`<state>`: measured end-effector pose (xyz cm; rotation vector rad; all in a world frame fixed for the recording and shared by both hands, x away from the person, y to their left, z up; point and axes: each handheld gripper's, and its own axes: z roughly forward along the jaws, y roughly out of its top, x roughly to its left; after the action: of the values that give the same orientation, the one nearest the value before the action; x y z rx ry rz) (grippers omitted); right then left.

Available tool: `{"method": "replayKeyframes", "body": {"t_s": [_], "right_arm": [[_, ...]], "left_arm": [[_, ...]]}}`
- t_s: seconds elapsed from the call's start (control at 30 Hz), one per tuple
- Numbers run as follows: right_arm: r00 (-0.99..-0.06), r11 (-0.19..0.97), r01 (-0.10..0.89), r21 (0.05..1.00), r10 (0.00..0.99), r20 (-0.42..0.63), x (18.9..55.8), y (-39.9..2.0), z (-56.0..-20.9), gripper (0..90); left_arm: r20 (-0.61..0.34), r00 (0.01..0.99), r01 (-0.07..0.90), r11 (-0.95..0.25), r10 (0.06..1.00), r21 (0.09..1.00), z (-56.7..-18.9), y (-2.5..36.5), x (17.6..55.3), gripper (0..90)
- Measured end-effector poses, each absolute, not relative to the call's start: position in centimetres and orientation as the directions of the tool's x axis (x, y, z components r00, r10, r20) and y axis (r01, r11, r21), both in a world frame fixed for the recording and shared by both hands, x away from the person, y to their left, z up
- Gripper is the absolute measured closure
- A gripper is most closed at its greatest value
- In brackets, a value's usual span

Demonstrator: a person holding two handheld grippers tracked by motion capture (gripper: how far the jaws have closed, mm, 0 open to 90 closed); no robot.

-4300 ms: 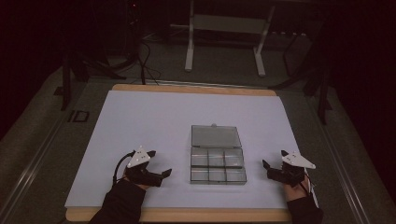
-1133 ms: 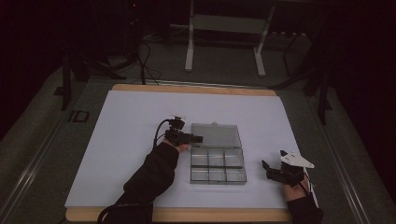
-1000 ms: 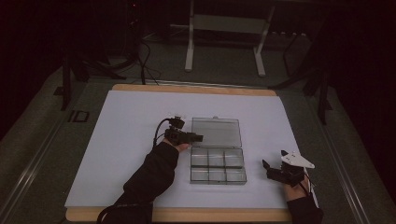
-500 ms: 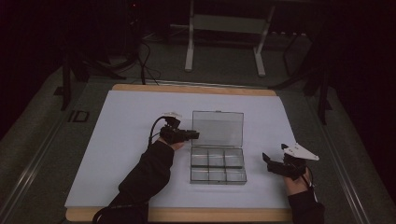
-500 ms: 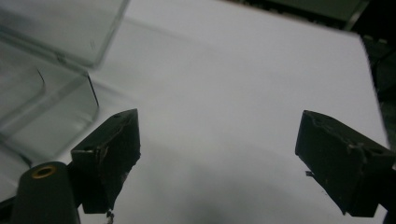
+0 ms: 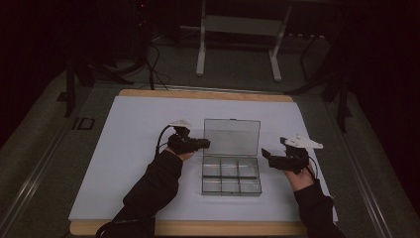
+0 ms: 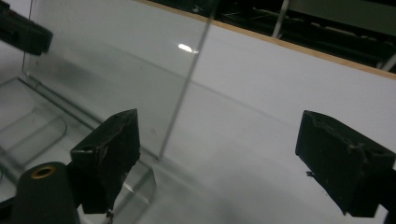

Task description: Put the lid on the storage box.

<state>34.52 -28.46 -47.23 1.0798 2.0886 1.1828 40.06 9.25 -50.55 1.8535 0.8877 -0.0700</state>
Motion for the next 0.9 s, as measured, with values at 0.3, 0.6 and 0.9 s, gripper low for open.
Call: {"method": "replayKeyframes", "body": {"t_s": [0.3,0.6,0.9], "right_arm": [[-0.599,0.287,0.415,0.863,0.801,0.022,37.1,-25.5,-47.6,27.3],[-0.635,0.313,0.432,0.846,0.771,0.039,37.9,-25.2,-47.6,60.4],[-0.648,0.299,0.433,0.850,0.759,0.063,37.6,-25.7,-47.2,72.9]], "left_arm": [[-0.411,0.737,0.584,-0.201,0.536,0.786,-50.6,9.3,40.0,80.8],[-0.400,0.744,0.573,-0.202,0.536,0.795,-50.6,9.3,39.8,80.6],[-0.388,0.744,0.565,-0.203,0.543,0.800,-50.1,9.3,39.3,80.3]]}}
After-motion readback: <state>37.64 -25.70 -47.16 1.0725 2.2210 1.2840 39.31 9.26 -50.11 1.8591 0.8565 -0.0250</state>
